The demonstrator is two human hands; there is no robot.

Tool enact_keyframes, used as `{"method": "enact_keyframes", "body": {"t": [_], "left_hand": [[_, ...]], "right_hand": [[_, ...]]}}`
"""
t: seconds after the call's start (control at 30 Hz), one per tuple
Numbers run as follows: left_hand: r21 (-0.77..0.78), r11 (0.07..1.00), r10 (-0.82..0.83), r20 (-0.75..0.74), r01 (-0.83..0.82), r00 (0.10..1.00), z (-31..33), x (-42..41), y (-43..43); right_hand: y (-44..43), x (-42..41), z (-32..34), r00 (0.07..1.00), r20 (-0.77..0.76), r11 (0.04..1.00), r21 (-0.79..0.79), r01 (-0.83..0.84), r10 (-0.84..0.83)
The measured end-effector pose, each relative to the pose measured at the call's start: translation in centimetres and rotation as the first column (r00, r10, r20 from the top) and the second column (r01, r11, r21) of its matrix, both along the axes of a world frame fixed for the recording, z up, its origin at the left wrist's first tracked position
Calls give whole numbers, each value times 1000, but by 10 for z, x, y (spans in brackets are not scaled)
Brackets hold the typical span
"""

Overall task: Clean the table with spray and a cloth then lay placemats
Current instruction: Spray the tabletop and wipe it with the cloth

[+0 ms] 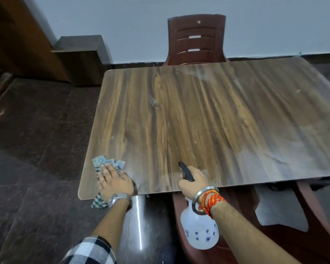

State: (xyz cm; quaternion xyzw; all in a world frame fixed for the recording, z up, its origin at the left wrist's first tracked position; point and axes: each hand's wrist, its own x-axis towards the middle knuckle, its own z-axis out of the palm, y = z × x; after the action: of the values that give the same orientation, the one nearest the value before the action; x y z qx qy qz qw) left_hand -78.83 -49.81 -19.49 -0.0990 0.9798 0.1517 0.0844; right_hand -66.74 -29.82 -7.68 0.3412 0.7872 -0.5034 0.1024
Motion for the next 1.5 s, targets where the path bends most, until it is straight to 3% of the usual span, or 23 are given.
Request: {"method": "enact_keyframes", "body": {"t": [0.2,0.53,0.7,0.8,0.97,1.03,1.1,1.23,1.3,1.33,1.4,1.5], "left_hand": [[77,974,-218,47,214,975,1,62,113],[90,933,-348,-25,349,937,1,128,271],[83,903,-422,-12,421,907,4,163,371],[102,869,-485,-22,484,874,6,179,429],[116,756,-646,-17,644,763,11,217,511],[109,621,-781,-6,776,625,12,239,552],[-9,502,-863,-62,865,501,4,259,588],[85,456,-888,114,886,446,1,286,624],[30,401,-916,31,916,400,6,279,618],[36,413,-911,25,910,412,8,271,613],[43,574,-819,13,818,574,1,247,589],[-33,741,-671,-64,670,739,0,198,528]], "right_hand": [[36,43,1,969,125,977,30,209,-211],[152,91,-5,974,56,975,37,219,-221],[239,124,-13,978,100,983,-4,182,-181],[284,144,-13,976,57,977,61,204,-208],[361,187,-4,910,-77,908,66,413,-408],[391,207,-2,911,-53,907,90,412,-408],[414,222,-5,912,-37,907,103,409,-407],[445,247,-10,904,-36,895,129,427,-426],[450,249,-12,902,-30,894,124,431,-431],[451,248,-11,899,-28,893,114,436,-436],[448,241,-13,890,-14,884,110,454,-455],[436,226,-14,891,-20,887,83,454,-454]]}}
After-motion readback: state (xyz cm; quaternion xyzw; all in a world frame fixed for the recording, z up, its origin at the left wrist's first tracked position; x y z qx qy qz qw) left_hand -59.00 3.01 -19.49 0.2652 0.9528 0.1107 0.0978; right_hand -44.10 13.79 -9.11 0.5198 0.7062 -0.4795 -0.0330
